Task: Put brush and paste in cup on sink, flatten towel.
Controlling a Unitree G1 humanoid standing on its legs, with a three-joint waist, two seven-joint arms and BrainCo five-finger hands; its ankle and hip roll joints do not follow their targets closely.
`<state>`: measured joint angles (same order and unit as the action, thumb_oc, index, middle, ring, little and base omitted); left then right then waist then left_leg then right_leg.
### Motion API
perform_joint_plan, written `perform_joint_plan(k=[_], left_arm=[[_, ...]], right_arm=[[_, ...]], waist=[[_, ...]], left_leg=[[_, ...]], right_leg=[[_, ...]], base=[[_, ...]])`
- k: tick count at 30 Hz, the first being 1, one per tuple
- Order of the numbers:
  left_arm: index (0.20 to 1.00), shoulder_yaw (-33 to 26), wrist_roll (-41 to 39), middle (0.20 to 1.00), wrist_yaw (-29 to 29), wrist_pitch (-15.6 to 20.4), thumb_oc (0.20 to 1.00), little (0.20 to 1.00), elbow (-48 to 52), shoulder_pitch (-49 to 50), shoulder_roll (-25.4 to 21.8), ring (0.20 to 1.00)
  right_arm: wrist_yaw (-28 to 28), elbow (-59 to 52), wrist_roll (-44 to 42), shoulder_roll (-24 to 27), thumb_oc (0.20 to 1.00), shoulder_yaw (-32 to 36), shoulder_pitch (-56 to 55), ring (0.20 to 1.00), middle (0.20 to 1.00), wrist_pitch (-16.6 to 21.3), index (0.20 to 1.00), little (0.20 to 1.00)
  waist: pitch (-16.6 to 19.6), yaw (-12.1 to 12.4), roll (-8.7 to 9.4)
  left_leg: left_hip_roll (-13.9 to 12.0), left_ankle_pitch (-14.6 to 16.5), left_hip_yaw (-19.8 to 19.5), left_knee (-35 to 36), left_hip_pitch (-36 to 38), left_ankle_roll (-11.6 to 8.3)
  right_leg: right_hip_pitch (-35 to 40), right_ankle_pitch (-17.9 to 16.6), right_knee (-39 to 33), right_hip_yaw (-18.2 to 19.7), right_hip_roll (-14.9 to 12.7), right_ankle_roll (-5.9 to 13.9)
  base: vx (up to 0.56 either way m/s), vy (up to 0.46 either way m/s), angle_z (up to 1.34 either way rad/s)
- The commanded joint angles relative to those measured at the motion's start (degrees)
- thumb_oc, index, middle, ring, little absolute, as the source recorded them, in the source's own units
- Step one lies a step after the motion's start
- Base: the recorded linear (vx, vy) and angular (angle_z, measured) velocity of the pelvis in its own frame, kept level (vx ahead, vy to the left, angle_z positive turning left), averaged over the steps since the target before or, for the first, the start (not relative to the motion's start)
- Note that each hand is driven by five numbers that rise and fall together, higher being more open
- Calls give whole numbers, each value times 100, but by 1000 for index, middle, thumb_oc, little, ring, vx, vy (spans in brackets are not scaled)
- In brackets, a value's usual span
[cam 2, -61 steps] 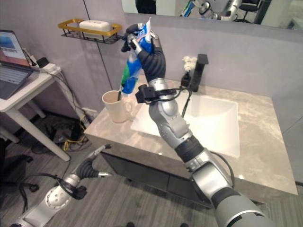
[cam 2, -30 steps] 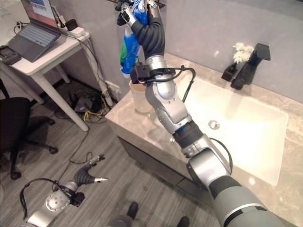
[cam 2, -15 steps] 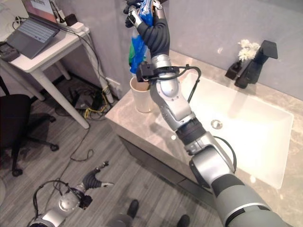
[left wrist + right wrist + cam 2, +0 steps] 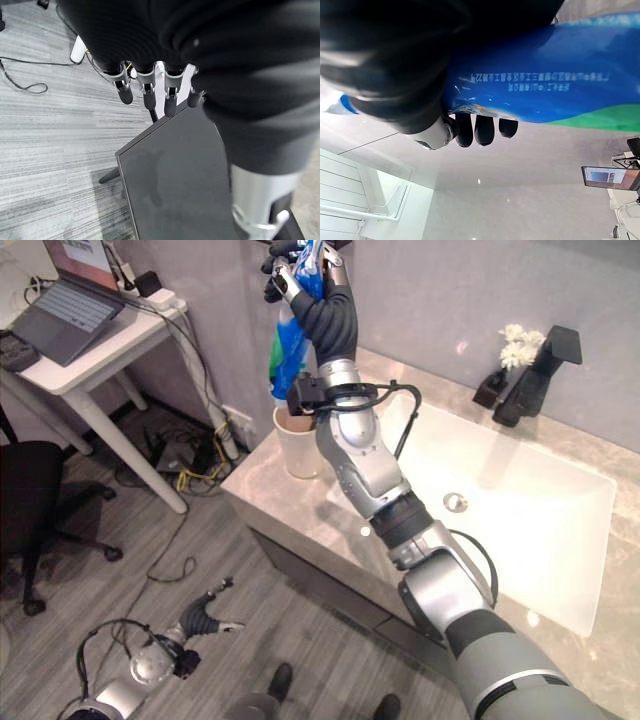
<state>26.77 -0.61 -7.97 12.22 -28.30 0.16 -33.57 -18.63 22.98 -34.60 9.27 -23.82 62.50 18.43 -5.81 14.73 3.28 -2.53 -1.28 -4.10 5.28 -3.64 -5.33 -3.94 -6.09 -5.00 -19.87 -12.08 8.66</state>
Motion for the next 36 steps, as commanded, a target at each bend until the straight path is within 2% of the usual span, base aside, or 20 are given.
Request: perform_joint_plan(k=[1,9,28,36], left_arm=[[1000,138,297,1000,-202,199,1000,1000,-5,-95,-400,1000],[1000,219,442,1000,-268,228,1000,1000,-268,-162,-341,1000],[1000,88,508,1000,-234,219,1000,1000,370,-20,-566,1000],[1000,70,577,1000,-252,217,1000,1000,144,-36,-484,1000]], right_arm=[[-5,-367,206,109,200,188,207,200,200,421,200,200],[-97,-185,589,165,200,74,231,200,200,313,200,200],[-119,-173,946,241,200,-86,121,200,200,198,200,200],[-32,-230,1082,382,200,-217,-28,200,200,121,200,200]], waist=[[-33,12,401],[-71,-3,424],[-149,12,479],[-184,-47,513]], left_leg=[[310,-111,-40,-28,-172,325],[310,-112,-37,-28,-193,328],[301,-101,-14,-28,-230,341],[286,-99,20,-28,-235,334]], right_leg=[[536,-597,0,356,-653,510],[514,-595,0,355,-646,517],[452,-599,0,393,-624,513],[423,-588,0,418,-604,503]], base=[[0,0,0],[0,0,0],[0,0,0],[0,0,0]])
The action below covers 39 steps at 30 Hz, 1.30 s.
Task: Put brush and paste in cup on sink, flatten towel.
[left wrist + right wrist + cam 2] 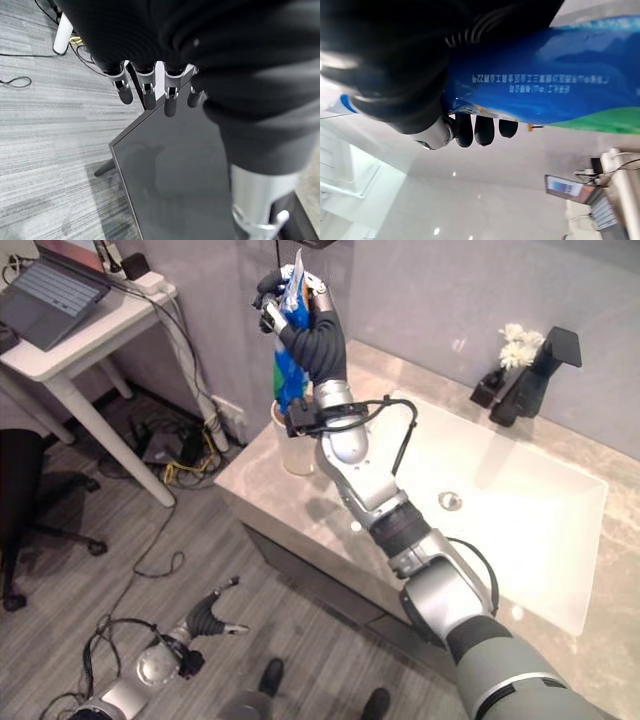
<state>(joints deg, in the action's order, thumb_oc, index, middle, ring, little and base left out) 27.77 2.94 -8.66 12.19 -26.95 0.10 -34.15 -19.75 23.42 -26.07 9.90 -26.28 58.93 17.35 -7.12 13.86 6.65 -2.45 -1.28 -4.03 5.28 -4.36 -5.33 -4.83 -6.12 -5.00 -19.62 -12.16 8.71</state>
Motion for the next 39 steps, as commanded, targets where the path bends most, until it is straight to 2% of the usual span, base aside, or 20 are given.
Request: perform_joint_plan(k=[1,13,14,15,16,25,33,35,37,39], left_arm=[[1000,-35,215,1000,-188,221,1000,1000,-2,-26,-413,1000],[1000,-5,292,1000,-300,187,1000,1000,-431,-111,-211,1000],[1000,9,302,1000,-318,195,1000,1000,-540,-126,-165,1000],[1000,17,321,1000,-325,189,1000,1000,-610,-149,-134,1000],[1000,17,322,1000,-331,190,1000,1000,-626,-152,-123,1000],[1000,67,382,1000,-334,179,1000,1000,-824,-188,-26,1000],[1000,303,592,1000,-268,195,1000,1000,-1290,-339,83,1000],[1000,286,598,1000,-305,196,1000,1000,-1160,-346,37,1000],[1000,267,593,1000,-319,189,1000,1000,-1119,-345,30,1000],[1000,140,337,1000,-308,201,1000,1000,-745,-277,-17,1000]], right_arm=[[87,-263,241,320,200,17,322,200,200,219,200,200],[95,-262,405,194,200,-155,190,200,200,175,200,200],[95,-243,462,196,310,-185,188,310,310,160,310,310],[131,-223,498,227,526,-223,197,526,526,136,526,526],[139,-219,522,248,1000,-251,199,1000,1000,120,1000,1000],[184,-29,582,312,1000,-381,264,1000,1000,28,1000,1000],[232,-293,697,275,1000,-388,220,1000,1000,54,1000,1000],[136,-419,789,220,1000,-306,259,1000,1000,60,1000,1000],[102,-494,839,225,1000,-278,263,1000,1000,66,1000,1000],[-55,-781,969,299,1000,-91,299,1000,1000,92,1000,1000]], waist=[[-53,37,177],[-102,-14,258],[-107,-17,272],[-111,-22,284],[-113,-22,294],[-88,-27,348],[8,-64,149],[64,-69,48],[82,-75,22],[148,-104,-66]], left_leg=[[275,-98,18,-28,-162,333],[254,-81,86,-28,-156,330],[250,-82,95,-28,-157,328],[250,-80,102,-28,-159,325],[250,-80,104,-28,-158,325],[212,-55,162,-28,-106,312],[189,-27,235,-28,-8,289],[181,-15,258,-28,26,280],[177,-13,269,-28,39,277],[156,-8,314,-28,77,269]], right_leg=[[511,-584,0,392,-596,498],[475,-601,0,442,-578,495],[474,-601,0,445,-577,495],[475,-600,0,446,-575,494],[473,-599,0,449,-571,492],[464,-600,0,521,-542,480],[501,-582,0,574,-562,483],[512,-573,0,585,-572,485],[515,-574,0,591,-572,485],[527,-563,0,621,-570,479]], base=[[0,0,0],[0,0,0],[0,0,0],[0,0,0],[0,0,0],[-3,3,-1],[-4,5,-8],[0,0,0],[0,0,0],[-5,-7,-2]])
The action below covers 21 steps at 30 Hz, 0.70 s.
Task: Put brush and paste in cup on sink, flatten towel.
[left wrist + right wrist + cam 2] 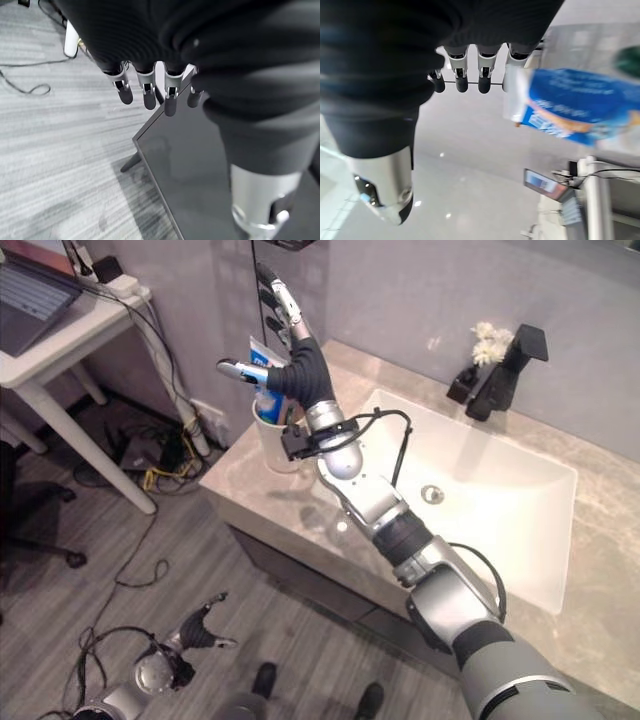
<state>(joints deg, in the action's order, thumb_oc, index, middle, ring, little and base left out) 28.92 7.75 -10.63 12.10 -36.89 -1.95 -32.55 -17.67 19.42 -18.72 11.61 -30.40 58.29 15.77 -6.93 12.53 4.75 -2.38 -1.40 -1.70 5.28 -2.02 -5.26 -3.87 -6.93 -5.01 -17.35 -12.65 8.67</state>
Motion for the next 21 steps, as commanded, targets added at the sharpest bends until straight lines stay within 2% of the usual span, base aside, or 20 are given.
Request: perform_joint_plan(k=[1,3,4,5,6,7,8,9,10,11,12,14,15,16,19,21], left_arm=[[1000,-26,-262,1000,-100,207,1000,1000,408,-42,-192,1000],[1000,-101,-471,1000,-46,205,1000,1000,673,19,-241,1000],[1000,-194,-666,1000,47,211,1000,1000,958,87,-291,1000],[1000,-375,-957,1000,205,229,1000,1000,1565,183,-390,1000],[1000,-385,-975,1000,227,195,1000,1000,1623,219,-415,1000],[1000,-537,-1197,1000,460,270,1000,1000,2325,354,-570,1000],[1000,-547,-1211,1000,477,251,1000,1000,2365,387,-591,1000],[391,-637,-1337,391,660,277,391,391,2763,488,-712,391],[200,-744,-1522,200,828,324,200,200,3163,586,-862,200],[200,-836,-1746,200,1076,363,200,200,3570,700,-1026,200],[200,-902,-1760,200,1144,407,200,200,3708,811,-1155,200],[200,-1080,-2021,200,1461,469,200,200,4204,1013,-1505,200],[200,-1198,-2215,200,1541,496,200,200,4307,1136,-1578,200],[200,-1467,-2616,200,1734,533,200,200,4578,1353,-1685,200],[200,-1851,-3075,200,1826,603,200,200,4900,1678,-1780,200],[200,-1967,-3230,200,1853,594,200,200,4992,1785,-1807,200]], right_arm=[[-321,-499,278,152,1000,401,359,1000,1000,264,1000,1000],[-373,-662,344,181,1000,497,313,1000,1000,262,1000,1000],[-408,-912,442,316,1000,604,235,1000,1000,273,1000,1000],[-398,-1517,715,655,1000,786,-40,1000,1000,295,1000,1000],[-400,-1582,729,662,1000,796,-95,1000,1000,263,1000,1000],[-381,-2181,1138,1043,1000,1017,-499,1000,1000,273,1000,1000],[-384,-2236,1157,1040,1000,1027,-548,1000,1000,245,1000,1000],[-428,-2547,1632,1367,1000,1198,-935,1000,1000,238,1000,1000],[-467,-2872,1959,1655,1000,1370,-1287,1000,1000,216,1000,1000],[-565,-3132,2429,2036,1000,1674,-1815,1000,1000,243,1000,1000],[-529,-3383,2489,2075,1000,1848,-2143,1000,1000,249,1000,1000],[-557,-3461,2753,2556,1000,2491,-3089,1000,1000,283,1000,1000],[-512,-3638,2681,2625,1000,2835,-3562,1000,1000,304,1000,1000],[-627,-3500,2817,2847,1000,3608,-4339,1000,1000,267,1000,1000],[-1131,-3147,3042,2728,1000,4692,-5088,1000,1000,184,1000,1000],[-1245,-3087,3008,2524,1000,4987,-5309,1000,1000,186,1000,1000]], waist=[[150,18,98],[173,2,65],[191,-30,36],[211,-141,-29],[222,-133,-30],[244,-256,-98],[257,-251,-95],[261,-366,-136],[302,-456,-169],[297,-614,-226],[336,-679,-248],[360,-916,-306],[383,-1034,-331],[376,-1296,-409],[402,-1495,-509],[421,-1527,-535]], left_leg=[[140,6,99,-28,-141,258],[133,16,115,-28,-108,256],[126,20,137,-28,-87,251],[104,23,190,-28,-66,235],[99,27,191,-28,-59,233],[80,39,247,-28,-41,218],[75,42,248,-28,-35,217],[66,12,292,-28,-20,213],[46,66,328,-28,4,204],[25,36,394,-28,23,205],[-7,92,439,-28,53,195],[-53,113,584,-28,109,188],[-78,122,660,-28,131,183],[-118,137,783,-28,187,177],[-189,163,929,-28,258,153],[-219,169,970,-28,282,146]], right_leg=[[436,-477,1,402,-520,482],[447,-473,1,419,-515,477],[447,-470,1,442,-508,476],[435,-453,1,490,-502,473],[441,-452,1,491,-497,471],[432,-428,1,516,-499,465],[437,-426,1,517,-495,463],[419,-452,1,545,-493,456],[407,-402,1,587,-480,469],[371,-423,1,641,-464,466],[355,-364,1,690,-450,477],[269,-342,1,857,-412,483],[212,-328,1,940,-390,478],[136,-309,1,1067,-350,480],[42,-279,1,1256,-278,485],[26,-261,1,1305,-253,478]], base=[[-8,-6,-6],[-6,-5,-10],[-29,-13,-12],[-29,-14,-9],[-30,-4,-4],[-9,3,-3],[-37,5,-3],[-6,1,-8],[-41,0,-17],[19,6,-20],[-6,8,-18],[3,6,-36],[-14,0,-53],[-8,3,-44],[-4,-27,-54],[0,-28,-57]])
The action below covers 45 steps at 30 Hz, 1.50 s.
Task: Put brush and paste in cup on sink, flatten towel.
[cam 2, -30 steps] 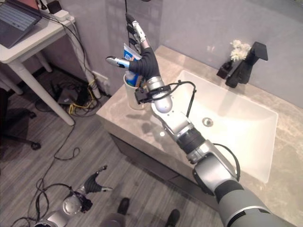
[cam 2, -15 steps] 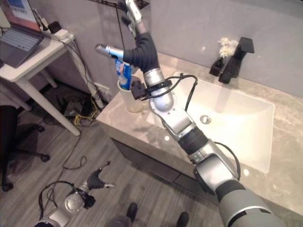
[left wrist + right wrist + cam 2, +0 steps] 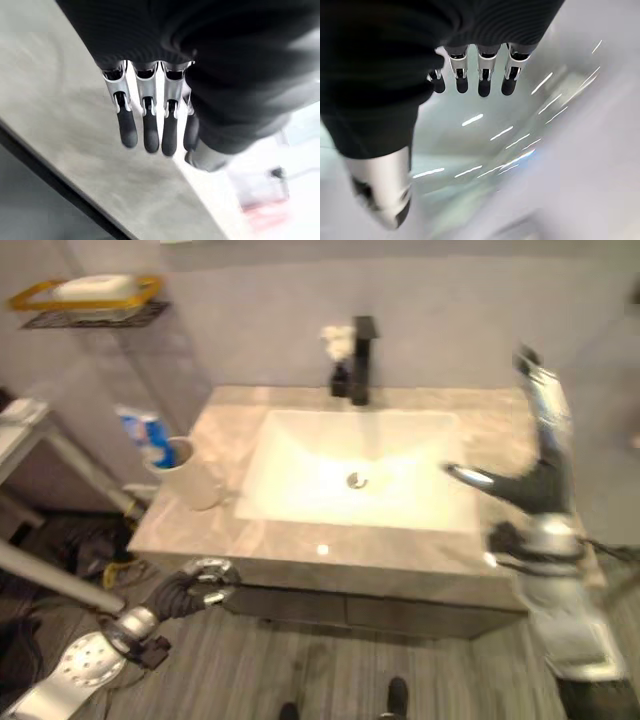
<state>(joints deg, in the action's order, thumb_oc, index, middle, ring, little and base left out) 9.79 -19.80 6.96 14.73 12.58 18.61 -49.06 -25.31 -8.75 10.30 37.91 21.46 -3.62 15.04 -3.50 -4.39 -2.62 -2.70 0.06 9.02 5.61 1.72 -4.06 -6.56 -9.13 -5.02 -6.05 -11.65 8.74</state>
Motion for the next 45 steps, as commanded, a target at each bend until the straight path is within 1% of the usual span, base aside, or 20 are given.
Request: perform_joint_plan(k=[1,4,6,8,9,10,11,12,13,14,15,16,19,20,22,25,28,31,34,45], left_arm=[[200,-222,-670,200,44,302,200,200,91,-157,-36,200],[200,-386,-987,200,-37,272,200,200,14,-32,186,200],[200,-527,-1243,200,-91,212,200,200,-123,38,433,200],[200,-640,-1217,200,-236,217,200,200,-288,78,664,200],[200,-675,-1260,200,-213,215,200,200,-281,95,725,200],[200,-680,-1266,200,-207,214,200,200,-277,108,727,200],[200,-783,-1176,200,-245,185,200,200,-340,124,782,200],[200,-800,-1134,200,-245,154,200,200,-345,104,808,200],[200,-848,-1078,200,-236,96,200,200,-386,35,849,200],[200,-921,-962,200,-311,70,200,200,-420,-24,956,200],[200,-997,-830,200,-328,24,200,200,-434,-99,1124,200],[200,-1006,-828,200,-330,23,200,200,-431,-94,1127,200],[200,-1122,-649,200,-456,46,200,200,-543,-228,1329,200],[200,-1127,-646,200,-458,45,200,200,-541,-224,1330,200],[200,-1088,-595,200,-524,42,200,200,-658,-329,1429,200],[200,-1042,-561,200,-631,61,200,200,-756,-504,1421,200],[200,-1064,-352,200,-797,97,200,200,-860,-602,1491,200],[200,-1193,64,200,-1176,86,200,200,-1024,-795,1644,200],[200,-1232,109,200,-1280,48,200,200,-1138,-868,1699,200],[200,-1202,186,200,-1641,-8,200,200,-1444,-1481,1752,200]], right_arm=[[-778,76,-75,-512,1000,268,664,1000,1000,265,1000,1000],[-1044,473,-602,-1025,1000,611,470,1000,1000,388,1000,1000],[-1331,1201,-1072,-1417,1000,852,272,1000,1000,410,1000,1000],[-1453,2212,-1515,-1546,1000,912,88,1000,1000,475,1000,1000],[-1437,2729,-1684,-1568,1000,896,-8,1000,1000,399,1000,1000],[-1421,2812,-1727,-1522,1000,881,13,1000,1000,446,1000,1000],[-1075,4145,-2460,-1537,1000,640,-27,1000,1000,311,1000,1000],[-824,4982,-2962,-1441,1000,524,59,1000,1000,330,1000,1000],[-329,6477,-3422,-1398,1000,119,208,1000,1000,41,1000,1000],[116,7436,-3731,-1466,1000,-207,354,1000,1000,-232,1000,1000],[784,8322,-3625,-1681,1000,-927,555,1000,1000,-660,1000,1000],[790,8335,-3626,-1677,1000,-936,567,1000,1000,-656,1000,1000],[1297,8342,-2759,-2029,1000,-2018,638,1000,1000,-854,1000,1000],[1297,8343,-2757,-2030,1000,-2023,639,1000,1000,-854,1000,1000],[1450,8376,-2095,-2166,1000,-2561,683,1000,1000,-964,1000,1000],[1515,7895,95,-2129,1000,-4326,1016,1000,1000,-1039,1000,1000],[1731,7453,1151,-2137,1000,-5177,1225,1000,1000,-1024,1000,1000],[1673,7454,1524,-2172,1000,-5363,1233,1000,1000,-1067,1000,1000],[1690,7467,1577,-2160,1000,-5364,1184,1000,1000,-1088,1000,1000],[1673,7350,1306,-2155,1000,-5259,1123,1000,1000,-1149,1000,1000]], waist=[[89,90,138],[109,58,88],[122,34,39],[137,28,7],[135,31,2],[142,30,-2],[143,43,-2],[136,50,-1],[119,112,6],[110,171,8],[118,301,11],[114,295,12],[140,407,22],[141,401,22],[159,456,25],[123,549,18],[130,620,26],[119,623,62],[112,608,75],[26,502,158]], left_leg=[[-216,24,-74,-61,-63,24],[-243,15,-77,-61,-65,14],[-259,-9,-91,-61,-68,3],[-276,-30,-103,-61,-62,-15],[-277,-41,-103,-61,-62,-21],[-279,-39,-100,-61,-60,-23],[-288,-73,-84,-61,-65,-45],[-293,-79,-71,-61,-64,-59],[-300,-99,-73,-61,-58,-80],[-304,-109,-85,-61,-40,-88],[-302,-140,-90,-61,-1,-100],[-302,-139,-89,-61,0,-100],[-315,-180,-130,-61,4,-115],[-315,-179,-132,-61,4,-115],[-314,-199,-172,-61,-9,-118],[-324,-240,-236,-61,-32,-137],[-346,-265,-294,-61,-41,-151],[-406,-299,-338,-61,-81,-185],[-427,-306,-354,-61,-86,-196],[-500,-329,-486,-61,-136,-234]], right_leg=[[282,-27,2,239,-330,462],[292,5,2,252,-311,438],[293,28,2,245,-294,414],[293,40,2,252,-267,389],[286,36,2,260,-256,385],[286,37,2,263,-254,384],[273,19,2,291,-236,367],[269,13,2,307,-228,358],[275,2,2,314,-221,341],[288,5,2,319,-205,326],[331,7,2,309,-182,302],[332,7,2,311,-182,301],[365,16,2,271,-171,278],[366,17,2,269,-171,277],[384,23,2,241,-171,267],[416,33,2,182,-165,238],[462,79,2,115,-128,202],[513,137,2,7,-61,159],[538,160,2,-26,-40,143],[643,258,2,-207,57,74]], base=[[-13,-48,-35],[-14,-39,-12],[-31,-44,0],[-39,-34,4],[-33,-24,7],[-59,-28,8],[-67,-27,3],[-112,-45,-1],[-102,-53,-4],[-107,-75,-3],[-62,-57,0],[-39,-48,-1],[-17,-25,-2],[0,0,0],[-9,-23,5],[-29,-26,13],[-3,-40,23],[-1,-57,15],[1,-29,1],[10,-9,6]])
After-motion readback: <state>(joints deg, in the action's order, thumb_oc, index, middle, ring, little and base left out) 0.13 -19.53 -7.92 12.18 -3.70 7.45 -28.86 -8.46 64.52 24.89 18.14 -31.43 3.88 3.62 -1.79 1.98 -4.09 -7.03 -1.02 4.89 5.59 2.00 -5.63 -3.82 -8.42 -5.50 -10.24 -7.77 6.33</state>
